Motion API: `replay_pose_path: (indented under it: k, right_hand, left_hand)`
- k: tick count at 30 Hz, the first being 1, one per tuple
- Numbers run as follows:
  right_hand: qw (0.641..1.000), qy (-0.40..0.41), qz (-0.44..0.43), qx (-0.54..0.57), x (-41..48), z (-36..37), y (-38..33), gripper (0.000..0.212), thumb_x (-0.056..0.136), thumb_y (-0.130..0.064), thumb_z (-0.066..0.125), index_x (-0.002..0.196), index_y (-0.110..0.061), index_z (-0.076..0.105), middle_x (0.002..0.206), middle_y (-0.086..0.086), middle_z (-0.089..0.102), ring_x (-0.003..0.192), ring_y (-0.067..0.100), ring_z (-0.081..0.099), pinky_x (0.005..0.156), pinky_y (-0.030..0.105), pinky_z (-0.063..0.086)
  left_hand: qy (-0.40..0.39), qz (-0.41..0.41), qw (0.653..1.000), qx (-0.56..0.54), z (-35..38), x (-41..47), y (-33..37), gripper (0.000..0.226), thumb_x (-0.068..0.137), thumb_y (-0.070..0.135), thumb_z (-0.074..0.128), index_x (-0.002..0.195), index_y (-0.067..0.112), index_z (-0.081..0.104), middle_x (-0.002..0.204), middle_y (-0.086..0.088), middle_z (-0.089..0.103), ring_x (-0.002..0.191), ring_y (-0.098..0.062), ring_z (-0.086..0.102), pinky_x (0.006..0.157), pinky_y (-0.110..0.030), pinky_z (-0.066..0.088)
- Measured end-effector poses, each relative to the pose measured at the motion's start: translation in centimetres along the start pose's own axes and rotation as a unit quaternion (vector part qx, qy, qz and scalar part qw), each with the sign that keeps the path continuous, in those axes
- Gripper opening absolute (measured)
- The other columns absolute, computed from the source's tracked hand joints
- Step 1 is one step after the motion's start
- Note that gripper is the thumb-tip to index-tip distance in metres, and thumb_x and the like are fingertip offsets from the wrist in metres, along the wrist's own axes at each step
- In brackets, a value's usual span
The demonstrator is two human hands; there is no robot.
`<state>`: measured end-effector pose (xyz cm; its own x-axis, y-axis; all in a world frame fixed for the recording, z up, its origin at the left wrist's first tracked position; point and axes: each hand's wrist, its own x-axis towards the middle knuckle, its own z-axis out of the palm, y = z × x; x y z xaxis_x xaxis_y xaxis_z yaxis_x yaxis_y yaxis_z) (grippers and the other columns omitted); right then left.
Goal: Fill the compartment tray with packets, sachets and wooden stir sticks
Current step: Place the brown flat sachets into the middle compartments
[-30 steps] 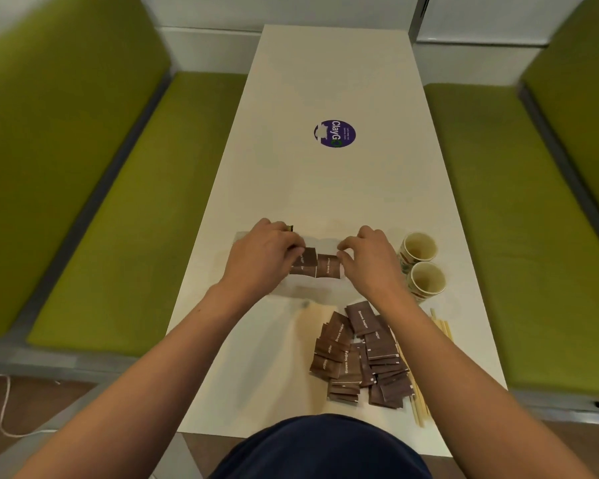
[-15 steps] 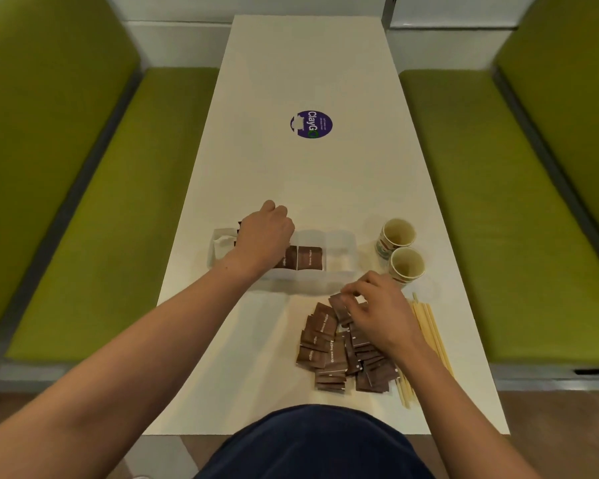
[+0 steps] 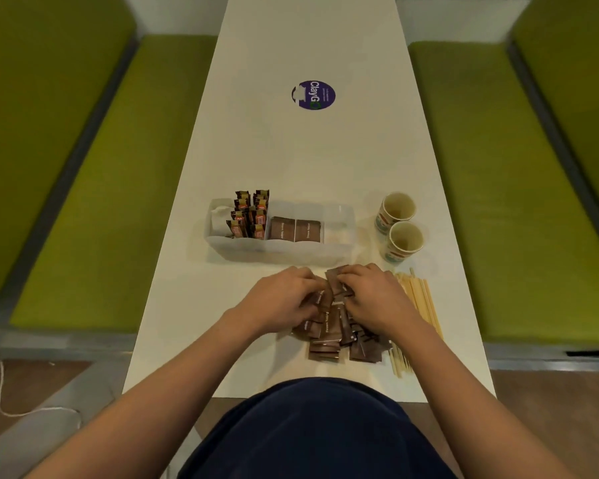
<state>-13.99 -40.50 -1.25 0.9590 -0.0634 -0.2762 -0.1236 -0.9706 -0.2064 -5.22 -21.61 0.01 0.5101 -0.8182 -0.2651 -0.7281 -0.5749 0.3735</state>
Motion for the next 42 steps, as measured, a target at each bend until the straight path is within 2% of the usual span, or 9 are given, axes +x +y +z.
replay_pose_path:
  k: [9, 15, 19, 24, 27, 29, 32, 35, 42]
  right_hand:
    - [0.99, 0.133, -0.036, 0.032, -1.0, 1.0, 0.6, 0.026, 0.102, -0.033, 0.053, 0.117, -0.024, 0.073, 0.119, -0.006, 0.071, 0.106, 0.022, 0.059, 0.084, 0.04, 0.05]
    - [0.933, 0.286, -0.008, 0.218, -1.6, -1.8, 0.5, 0.019, 0.1, -0.019, 0.064, 0.115, -0.014, 0.075, 0.104, -0.002, 0.074, 0.094, 0.018, 0.067, 0.082, 0.034, 0.055]
    - [0.902, 0.331, 0.009, 0.276, 0.5, -5.2, -0.8, 0.021, 0.1, -0.019, 0.064, 0.118, -0.014, 0.074, 0.106, -0.002, 0.076, 0.095, 0.011, 0.068, 0.084, 0.027, 0.054]
    - [0.931, 0.264, 0.019, 0.252, 6.0, -7.5, -1.6, 0.02, 0.102, -0.024, 0.06, 0.114, -0.016, 0.074, 0.107, -0.002, 0.073, 0.096, 0.017, 0.066, 0.082, 0.028, 0.048]
    - [0.961, 0.182, 0.019, 0.206, 8.9, -7.5, -1.7, 0.023, 0.104, -0.026, 0.054, 0.115, -0.017, 0.072, 0.113, 0.001, 0.062, 0.106, 0.021, 0.057, 0.084, 0.028, 0.04]
    - [0.976, 0.137, 0.023, 0.166, 10.2, -7.5, -1.7, 0.025, 0.104, -0.026, 0.051, 0.117, -0.017, 0.072, 0.116, 0.004, 0.058, 0.112, 0.025, 0.052, 0.089, 0.036, 0.046]
    - [0.99, 0.084, 0.029, 0.108, 11.1, -7.4, -1.7, 0.027, 0.104, -0.024, 0.05, 0.116, -0.017, 0.072, 0.117, 0.007, 0.056, 0.115, 0.029, 0.05, 0.091, 0.047, 0.051]
    - [0.995, 0.064, 0.016, 0.07, 11.6, -7.1, -2.1, 0.028, 0.104, -0.025, 0.051, 0.121, -0.019, 0.072, 0.119, 0.007, 0.054, 0.117, 0.029, 0.048, 0.09, 0.045, 0.051]
    - [0.984, 0.13, 0.017, 0.119, 9.6, -6.2, -2.2, 0.032, 0.104, -0.027, 0.053, 0.132, -0.023, 0.067, 0.117, 0.004, 0.057, 0.115, 0.025, 0.049, 0.089, 0.041, 0.05]
  left_hand:
    - [0.003, -0.001, 0.999, 0.042, 0.7, -0.2, 0.3, 0.031, 0.101, 0.044, 0.051, 0.129, 0.036, 0.062, 0.113, 0.003, 0.061, 0.108, -0.019, 0.057, 0.078, -0.037, 0.052]
    - [0.083, 0.018, 0.995, 0.044, 0.7, -0.6, 0.3, 0.032, 0.107, 0.033, 0.043, 0.135, 0.031, 0.058, 0.119, 0.004, 0.067, 0.105, -0.021, 0.063, 0.074, -0.036, 0.054]
    - [0.133, -0.003, 0.991, 0.016, -0.3, -0.8, -0.3, 0.022, 0.105, 0.026, 0.048, 0.12, 0.019, 0.063, 0.111, -0.001, 0.066, 0.093, -0.023, 0.065, 0.07, -0.034, 0.053]
    - [0.238, -0.019, 0.971, -0.031, -5.0, -1.5, -1.3, 0.019, 0.104, 0.021, 0.053, 0.111, 0.01, 0.066, 0.102, -0.002, 0.064, 0.085, -0.019, 0.062, 0.072, -0.038, 0.053]
    - [0.286, -0.039, 0.957, -0.032, -7.9, -1.6, -2.8, 0.017, 0.102, 0.024, 0.056, 0.109, 0.013, 0.067, 0.1, 0.002, 0.066, 0.086, -0.017, 0.062, 0.072, -0.036, 0.053]
    - [0.295, -0.057, 0.954, -0.022, -9.4, -1.3, -4.0, 0.018, 0.102, 0.03, 0.055, 0.109, 0.02, 0.068, 0.102, 0.007, 0.063, 0.087, -0.017, 0.062, 0.068, -0.039, 0.054]
    - [0.266, -0.08, 0.961, 0.001, -10.9, -0.1, -5.2, 0.02, 0.102, 0.033, 0.054, 0.11, 0.025, 0.07, 0.108, 0.008, 0.057, 0.094, -0.016, 0.058, 0.066, -0.039, 0.054]
    - [0.215, -0.091, 0.972, 0.03, -11.6, 1.4, -5.4, 0.021, 0.103, 0.034, 0.052, 0.11, 0.025, 0.07, 0.113, 0.006, 0.054, 0.106, -0.016, 0.052, 0.071, -0.04, 0.053]
    - [0.141, -0.113, 0.979, 0.096, -11.5, 4.6, -5.1, 0.024, 0.104, 0.03, 0.049, 0.112, 0.024, 0.071, 0.116, 0.002, 0.052, 0.113, -0.019, 0.045, 0.067, -0.037, 0.047]
